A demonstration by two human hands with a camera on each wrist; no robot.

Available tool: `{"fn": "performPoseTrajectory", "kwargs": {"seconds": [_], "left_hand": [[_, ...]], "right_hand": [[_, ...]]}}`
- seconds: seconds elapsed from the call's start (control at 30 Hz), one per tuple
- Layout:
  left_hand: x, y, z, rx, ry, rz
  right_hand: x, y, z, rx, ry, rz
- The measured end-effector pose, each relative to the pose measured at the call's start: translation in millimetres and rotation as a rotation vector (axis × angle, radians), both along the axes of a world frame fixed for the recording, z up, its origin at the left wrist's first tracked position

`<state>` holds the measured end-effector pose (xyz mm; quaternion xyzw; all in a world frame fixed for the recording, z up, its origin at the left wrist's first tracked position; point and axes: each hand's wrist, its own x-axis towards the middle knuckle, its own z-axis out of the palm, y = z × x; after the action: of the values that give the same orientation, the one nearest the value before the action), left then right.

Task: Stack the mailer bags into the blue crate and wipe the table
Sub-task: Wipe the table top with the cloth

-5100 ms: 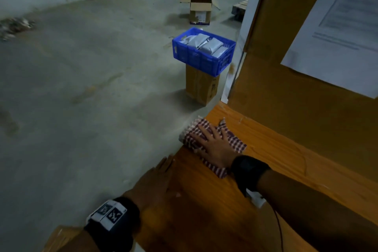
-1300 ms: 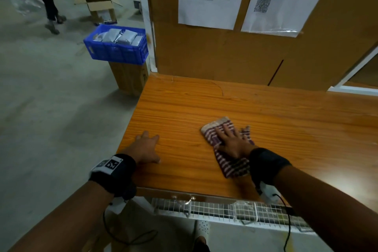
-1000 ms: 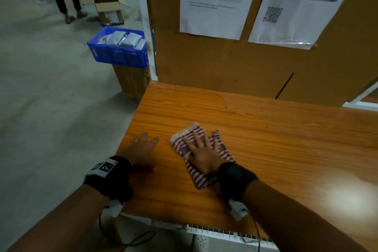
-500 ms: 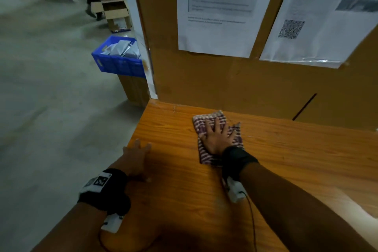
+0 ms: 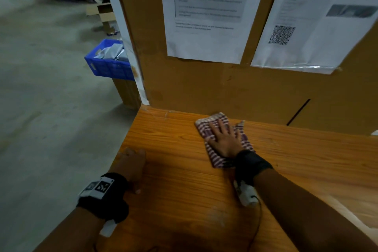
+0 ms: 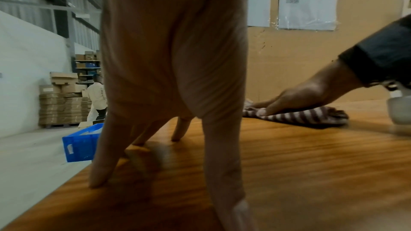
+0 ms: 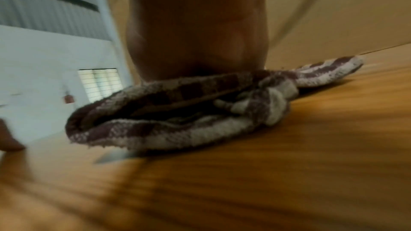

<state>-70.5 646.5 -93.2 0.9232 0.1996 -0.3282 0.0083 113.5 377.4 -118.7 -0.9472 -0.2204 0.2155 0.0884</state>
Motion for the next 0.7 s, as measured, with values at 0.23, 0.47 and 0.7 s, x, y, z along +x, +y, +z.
{"fn": "performPoseTrajectory", "kwargs": {"seconds": [0.23,0.47,0.7], "left_hand": [[2.3,-6.9,7.3,0.044,-0.027,-0.026],[0.5,-3.9,8.2,0.007,-0.071,0.016],[-22.2,7.3,1.7,-0.135,-0.098,0.061]], "right_hand": [[2.4,-47.7,-2.4,-0.023,0.014,-0.383],[-42.3,95.8,7.4,-0.020,0.044,0.122],[-29.0,43.4,5.2,-0.044,0.010,0.151]]}}
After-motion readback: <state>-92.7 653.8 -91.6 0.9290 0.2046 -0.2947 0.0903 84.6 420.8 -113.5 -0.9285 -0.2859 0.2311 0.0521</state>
